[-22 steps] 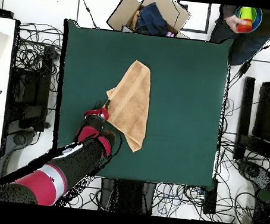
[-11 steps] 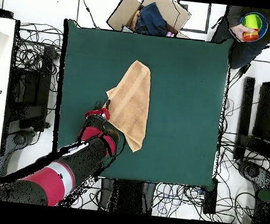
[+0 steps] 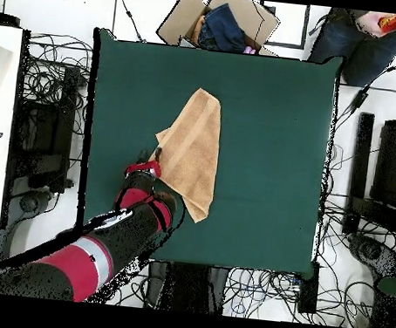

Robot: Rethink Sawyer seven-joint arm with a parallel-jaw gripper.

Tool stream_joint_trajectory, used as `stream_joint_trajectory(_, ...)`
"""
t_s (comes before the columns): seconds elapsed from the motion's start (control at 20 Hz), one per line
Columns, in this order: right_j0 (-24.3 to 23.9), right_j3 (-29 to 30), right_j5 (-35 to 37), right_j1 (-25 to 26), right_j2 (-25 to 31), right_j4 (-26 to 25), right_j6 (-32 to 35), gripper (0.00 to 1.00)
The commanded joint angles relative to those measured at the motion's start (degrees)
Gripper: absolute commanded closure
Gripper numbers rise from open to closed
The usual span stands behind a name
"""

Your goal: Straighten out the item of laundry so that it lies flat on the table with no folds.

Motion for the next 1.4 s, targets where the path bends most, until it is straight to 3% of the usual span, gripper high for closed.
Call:
stream_joint_trajectory(0.05,0.03,7.98,8.27,4.44,10.83,-5.08,8.32,0.00)
stream_joint_trajectory(0.45,-1.32,10.93,13.70,-0.92,11.65,-7.54,6.78,0.00)
stream_joint_trajectory(0.9,-0.38,11.17,14.68,-1.06,10.53,-6.08,6.20,0.00)
stream_joint_trajectory(1.05,3.09,9.30,13.99,1.25,6.85,-1.32,5.33,0.00)
stream_joint_trajectory(1.4,1.54,7.30,14.15,0.79,5.14,-3.18,4.07,0.00)
